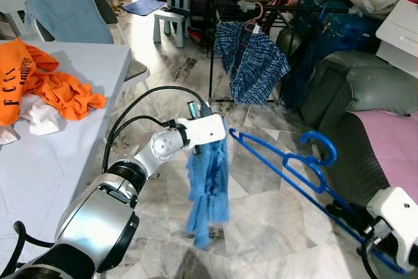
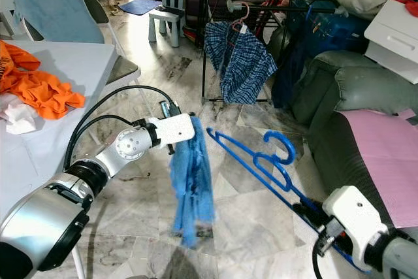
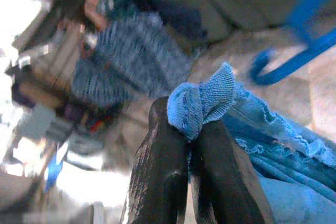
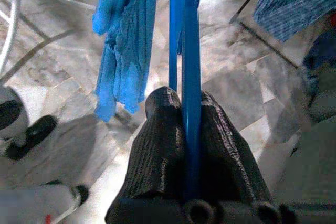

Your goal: Hang hanger

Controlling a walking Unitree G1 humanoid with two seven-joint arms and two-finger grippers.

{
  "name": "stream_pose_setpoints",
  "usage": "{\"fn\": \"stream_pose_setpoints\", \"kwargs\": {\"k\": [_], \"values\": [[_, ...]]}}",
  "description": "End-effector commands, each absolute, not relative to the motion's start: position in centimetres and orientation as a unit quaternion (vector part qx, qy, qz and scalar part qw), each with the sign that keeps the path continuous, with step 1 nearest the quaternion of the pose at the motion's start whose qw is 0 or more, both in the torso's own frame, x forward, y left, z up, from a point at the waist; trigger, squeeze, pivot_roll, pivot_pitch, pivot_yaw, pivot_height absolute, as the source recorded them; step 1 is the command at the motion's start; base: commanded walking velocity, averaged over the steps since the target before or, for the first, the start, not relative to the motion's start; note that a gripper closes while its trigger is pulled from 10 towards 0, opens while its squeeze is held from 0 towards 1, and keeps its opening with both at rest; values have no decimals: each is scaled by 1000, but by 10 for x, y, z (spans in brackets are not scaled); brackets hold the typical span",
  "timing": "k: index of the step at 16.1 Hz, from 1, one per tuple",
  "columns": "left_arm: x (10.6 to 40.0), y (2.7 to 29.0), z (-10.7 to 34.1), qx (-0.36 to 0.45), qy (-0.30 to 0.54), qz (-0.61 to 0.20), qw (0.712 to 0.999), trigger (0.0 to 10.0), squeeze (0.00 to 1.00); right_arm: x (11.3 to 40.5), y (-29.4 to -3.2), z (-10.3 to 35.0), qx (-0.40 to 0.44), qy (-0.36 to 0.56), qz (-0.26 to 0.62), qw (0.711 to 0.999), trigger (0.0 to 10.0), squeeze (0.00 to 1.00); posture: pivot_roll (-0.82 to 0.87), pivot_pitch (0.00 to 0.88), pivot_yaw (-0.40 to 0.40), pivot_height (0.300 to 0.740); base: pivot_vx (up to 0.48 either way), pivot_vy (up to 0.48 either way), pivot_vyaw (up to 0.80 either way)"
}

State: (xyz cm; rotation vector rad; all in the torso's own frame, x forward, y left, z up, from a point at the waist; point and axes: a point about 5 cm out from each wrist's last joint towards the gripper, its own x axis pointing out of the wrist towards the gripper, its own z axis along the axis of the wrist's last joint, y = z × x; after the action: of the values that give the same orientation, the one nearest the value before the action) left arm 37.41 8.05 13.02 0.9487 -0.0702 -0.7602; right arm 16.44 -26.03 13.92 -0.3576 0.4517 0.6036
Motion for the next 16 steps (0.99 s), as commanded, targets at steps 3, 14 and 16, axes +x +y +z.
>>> {"fn": "stream_pose_setpoints", "kwargs": {"k": [3,14,16], "values": [[383,84,138,421,-5,-317,850,10000,0,157,-251,143,-163,229,334,900,10000,0,-24,0,-70,740,0,0,0],[380,83,125,383,76,-353,850,10000,0,172,-240,132,-171,214,322,906,10000,0,-12,0,-77,740,0,0,0],[380,83,125,383,78,-359,848,10000,0,173,-241,130,-176,217,318,906,10000,0,-11,0,-80,740,0,0,0]]}}
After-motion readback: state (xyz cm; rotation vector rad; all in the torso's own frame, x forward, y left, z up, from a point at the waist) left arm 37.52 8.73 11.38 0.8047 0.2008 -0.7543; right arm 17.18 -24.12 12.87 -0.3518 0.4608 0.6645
